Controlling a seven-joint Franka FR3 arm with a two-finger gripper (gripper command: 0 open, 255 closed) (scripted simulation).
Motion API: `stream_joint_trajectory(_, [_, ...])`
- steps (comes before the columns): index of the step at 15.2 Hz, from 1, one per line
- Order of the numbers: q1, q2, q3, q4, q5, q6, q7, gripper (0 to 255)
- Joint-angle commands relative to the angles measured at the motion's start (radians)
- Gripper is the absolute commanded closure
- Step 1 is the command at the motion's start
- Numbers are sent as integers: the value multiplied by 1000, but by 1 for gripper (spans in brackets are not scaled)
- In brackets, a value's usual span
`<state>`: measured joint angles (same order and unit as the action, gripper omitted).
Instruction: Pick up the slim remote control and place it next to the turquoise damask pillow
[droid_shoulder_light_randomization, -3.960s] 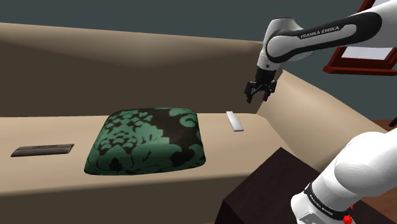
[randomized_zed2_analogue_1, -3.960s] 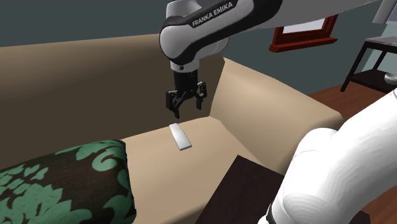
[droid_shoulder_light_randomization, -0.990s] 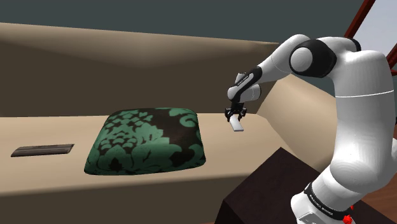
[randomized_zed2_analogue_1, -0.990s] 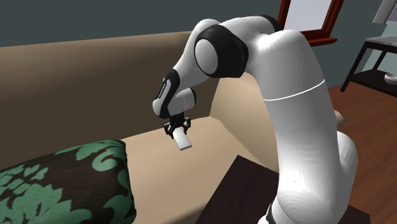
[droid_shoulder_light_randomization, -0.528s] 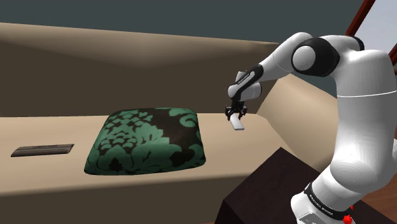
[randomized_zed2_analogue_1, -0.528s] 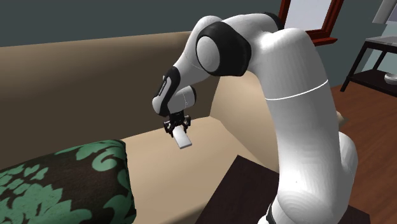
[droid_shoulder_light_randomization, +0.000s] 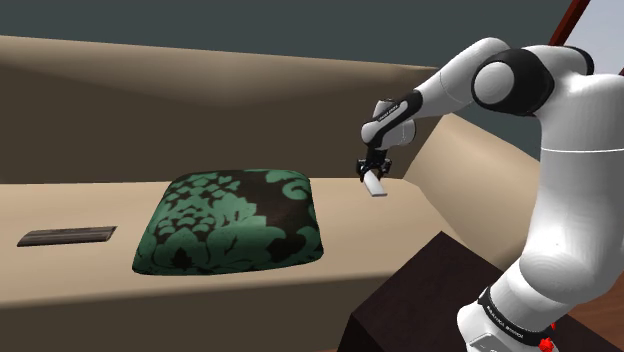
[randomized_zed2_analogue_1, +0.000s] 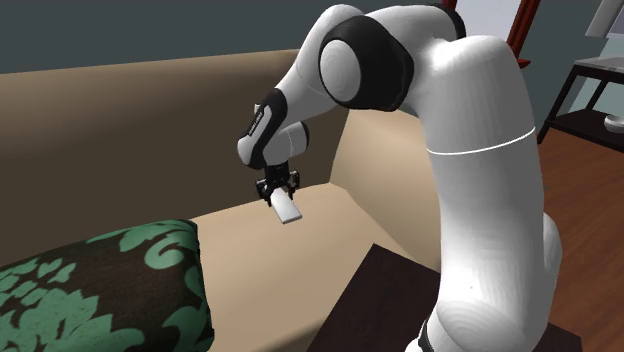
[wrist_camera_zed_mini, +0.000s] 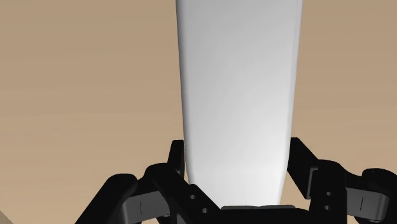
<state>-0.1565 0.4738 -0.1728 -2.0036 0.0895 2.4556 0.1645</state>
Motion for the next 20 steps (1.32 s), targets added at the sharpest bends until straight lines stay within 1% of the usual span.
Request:
stream_joint_trajectory(1, [3, -19, -3, 3, -5, -22, 3, 255])
stream_joint_trajectory(20, [19, -185, -24, 46, -47, -229, 28, 255])
